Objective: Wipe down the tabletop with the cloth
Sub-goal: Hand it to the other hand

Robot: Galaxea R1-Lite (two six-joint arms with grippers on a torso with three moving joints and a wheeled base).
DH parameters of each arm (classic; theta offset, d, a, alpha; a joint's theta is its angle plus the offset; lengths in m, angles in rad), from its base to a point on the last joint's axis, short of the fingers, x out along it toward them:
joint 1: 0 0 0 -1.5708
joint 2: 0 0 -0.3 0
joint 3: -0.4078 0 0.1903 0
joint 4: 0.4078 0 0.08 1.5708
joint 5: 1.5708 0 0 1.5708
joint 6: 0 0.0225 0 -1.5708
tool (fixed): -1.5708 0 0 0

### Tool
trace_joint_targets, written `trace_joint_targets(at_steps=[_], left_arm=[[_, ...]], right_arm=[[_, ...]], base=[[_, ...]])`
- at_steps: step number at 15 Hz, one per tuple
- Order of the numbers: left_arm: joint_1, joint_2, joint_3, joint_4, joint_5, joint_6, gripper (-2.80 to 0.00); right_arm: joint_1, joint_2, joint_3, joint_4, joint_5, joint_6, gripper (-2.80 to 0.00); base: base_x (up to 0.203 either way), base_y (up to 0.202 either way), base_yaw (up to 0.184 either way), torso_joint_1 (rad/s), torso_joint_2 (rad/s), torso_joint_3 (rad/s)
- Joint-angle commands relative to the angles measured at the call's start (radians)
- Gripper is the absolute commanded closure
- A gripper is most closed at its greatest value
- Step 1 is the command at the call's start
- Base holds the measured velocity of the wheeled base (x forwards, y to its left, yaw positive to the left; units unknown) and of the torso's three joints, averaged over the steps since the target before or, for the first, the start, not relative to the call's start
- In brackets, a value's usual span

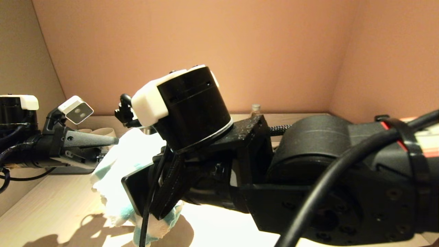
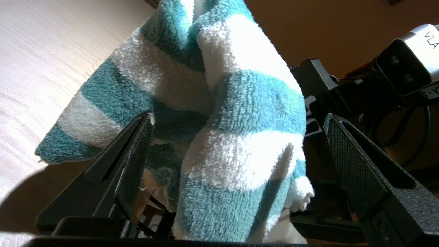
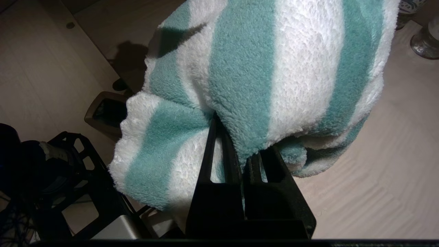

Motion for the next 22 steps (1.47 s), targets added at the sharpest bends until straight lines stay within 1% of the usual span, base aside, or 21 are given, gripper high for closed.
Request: trace_joint_targets(at_steps=[1, 3, 4, 6, 9, 16, 19, 22], left_arm=[[0.0, 0.002, 0.001, -0.004, -0.011, -0.002, -2.8], [-0.008, 0.005, 0.003, -0.015, -0.023, -0.005, -2.8], [-0.014, 0.007, 0.003, -0.015, -0.04, -0.004, -2.8], [-0.039, 0.033, -0.005, -0.032, -0.053, -0.004, -2.8], [-0.049, 0.054, -0.003, -0.069, -0.054, -0.006, -2.8], [-0.053, 0.062, -0.006, -0.081, -0.054, -0.008, -2.8], [-0.053, 0.072, 0.0, -0.117, -0.054, -0.008, -2.8], [-0.054, 0.074, -0.002, -0.124, -0.054, -0.008, -2.8]], right_arm=[[-0.009, 0.015, -0.002, -0.008, 0.028, -0.004, 0.0], [-0.023, 0.016, 0.001, -0.025, 0.036, -0.026, 0.0], [-0.033, 0.016, -0.002, -0.038, 0.037, -0.031, 0.0], [-0.043, 0.009, -0.002, -0.051, 0.068, -0.036, 0.0], [-0.046, 0.009, 0.004, -0.051, 0.071, -0.046, 0.0], [-0.051, 0.01, 0.009, -0.056, 0.086, -0.047, 0.0], [-0.052, 0.015, 0.003, -0.057, 0.085, -0.047, 0.0], [-0.052, 0.012, 0.003, -0.056, 0.085, -0.047, 0.0]], base=[[0.0, 0.0, 0.0, 0.0, 0.0, 0.0], [0.0, 0.0, 0.0, 0.0, 0.0, 0.0], [0.0, 0.0, 0.0, 0.0, 0.0, 0.0], [0.0, 0.0, 0.0, 0.0, 0.0, 0.0], [0.0, 0.0, 0.0, 0.0, 0.0, 0.0], [0.0, 0.0, 0.0, 0.0, 0.0, 0.0], [0.0, 0.0, 0.0, 0.0, 0.0, 0.0], [0.0, 0.0, 0.0, 0.0, 0.0, 0.0]])
